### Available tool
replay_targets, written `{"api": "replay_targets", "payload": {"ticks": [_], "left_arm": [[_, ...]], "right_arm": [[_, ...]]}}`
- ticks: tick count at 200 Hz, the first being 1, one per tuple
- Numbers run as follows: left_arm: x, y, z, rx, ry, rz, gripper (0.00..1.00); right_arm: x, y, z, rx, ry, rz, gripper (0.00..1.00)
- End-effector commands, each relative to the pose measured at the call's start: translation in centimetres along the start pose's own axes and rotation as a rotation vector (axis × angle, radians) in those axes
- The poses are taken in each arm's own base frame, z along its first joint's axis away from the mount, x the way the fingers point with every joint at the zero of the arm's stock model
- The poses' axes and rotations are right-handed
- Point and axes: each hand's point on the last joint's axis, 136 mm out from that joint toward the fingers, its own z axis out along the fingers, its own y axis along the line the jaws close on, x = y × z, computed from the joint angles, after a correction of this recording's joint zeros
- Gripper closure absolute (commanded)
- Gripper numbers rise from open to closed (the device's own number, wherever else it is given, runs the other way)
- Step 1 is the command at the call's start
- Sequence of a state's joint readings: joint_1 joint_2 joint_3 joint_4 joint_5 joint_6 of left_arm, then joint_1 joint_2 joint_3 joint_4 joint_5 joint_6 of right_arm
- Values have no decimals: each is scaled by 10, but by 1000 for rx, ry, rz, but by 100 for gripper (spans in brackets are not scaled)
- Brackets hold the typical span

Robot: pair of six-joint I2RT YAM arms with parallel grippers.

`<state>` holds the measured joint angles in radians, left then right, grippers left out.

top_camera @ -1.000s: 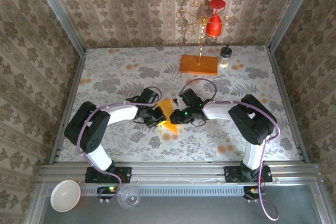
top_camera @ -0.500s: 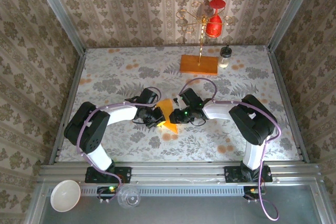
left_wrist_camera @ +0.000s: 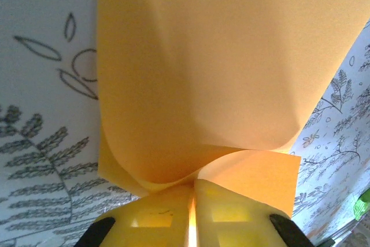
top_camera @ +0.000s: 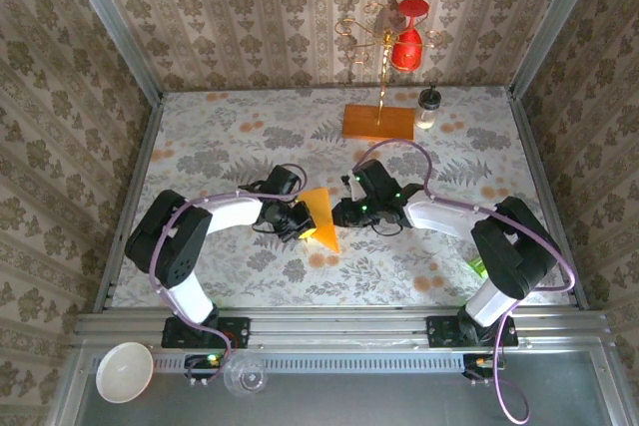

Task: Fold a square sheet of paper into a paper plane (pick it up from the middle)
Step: Third fold the triangle at the center of the table.

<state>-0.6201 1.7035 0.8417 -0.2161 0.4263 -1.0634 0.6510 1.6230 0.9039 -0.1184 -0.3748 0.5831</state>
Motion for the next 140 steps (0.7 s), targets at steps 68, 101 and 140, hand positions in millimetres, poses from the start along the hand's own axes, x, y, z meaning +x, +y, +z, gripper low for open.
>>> {"api": "replay_targets", "payload": {"ticks": [68,101,140], "left_arm": [[2,38,10,-131,10,-93,88],[1,37,9,-125,11,-91,88],[1,35,8,-119,11,-92,86]], "right_arm": [[34,23,44,-37,124,-16,87],[34,13,51,3,127,-11,87],[35,5,53,37,123,-3,87]]}}
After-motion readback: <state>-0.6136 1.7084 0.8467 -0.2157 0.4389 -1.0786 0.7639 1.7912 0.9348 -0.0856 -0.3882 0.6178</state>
